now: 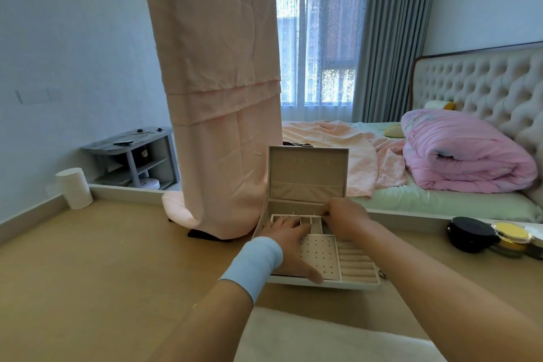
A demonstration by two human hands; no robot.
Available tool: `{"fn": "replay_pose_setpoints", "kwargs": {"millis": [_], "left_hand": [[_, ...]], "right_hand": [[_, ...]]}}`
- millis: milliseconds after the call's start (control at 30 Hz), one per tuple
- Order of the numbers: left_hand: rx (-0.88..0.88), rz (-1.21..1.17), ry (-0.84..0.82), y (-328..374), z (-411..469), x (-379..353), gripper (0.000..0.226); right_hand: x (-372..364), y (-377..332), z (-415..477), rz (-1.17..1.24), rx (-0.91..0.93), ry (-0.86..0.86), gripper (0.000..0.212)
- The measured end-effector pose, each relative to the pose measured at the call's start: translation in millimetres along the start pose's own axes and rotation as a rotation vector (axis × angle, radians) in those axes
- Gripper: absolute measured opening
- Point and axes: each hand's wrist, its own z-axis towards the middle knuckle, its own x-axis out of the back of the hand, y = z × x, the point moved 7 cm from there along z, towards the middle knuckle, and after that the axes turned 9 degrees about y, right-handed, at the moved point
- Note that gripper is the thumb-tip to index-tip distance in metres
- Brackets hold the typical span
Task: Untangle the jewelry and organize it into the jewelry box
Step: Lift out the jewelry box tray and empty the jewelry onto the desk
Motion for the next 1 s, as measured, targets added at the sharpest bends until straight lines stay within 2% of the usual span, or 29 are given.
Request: {"fn": "replay_pose_setpoints", "kwargs": {"millis": [67,167,267,333,433,533,633,767,1000], "left_hand": [[0.005,-0.004,0.005,0,-1,0,0.120],[0.009,-0.006,-0.002,-1,-1,-1,0.119],[0.017,-0.019,-0.003,-4,3,-1,0.119],[0.023,-0.013,0.017,-6,3,0,0.120],[0.031,-0.021,0.029,-8,-2,-1,0.121],[0.084,-0.033,0.046,-14,-11,-5,0.134],[0.217,-0.228,0.120,-26,-19,-9,0.139],[0.278,-0.375,0.212,-22,-31,-4,0.130],[0.225,-0.486,0.216,-17,-66,1,0.111]], "right_hand": [[1,-2,-7,-0.030,0.035,0.000,0.028],[7,-4,-31,0.040,0.022,-0.008,0.055],[-1,-1,-59,0.200,-0.013,-0.215,0.091],[-13,3,-73,0.185,0.028,-0.327,0.123],[-21,8,-79,0.102,0.118,-0.318,0.145],[-21,9,-80,0.140,0.108,-0.270,0.146],[-19,12,-81,0.285,-0.008,-0.205,0.142],[-18,16,-95,0.405,-0.116,-0.144,0.134],[0,1,-133,0.503,-0.088,-0.154,0.116]]}}
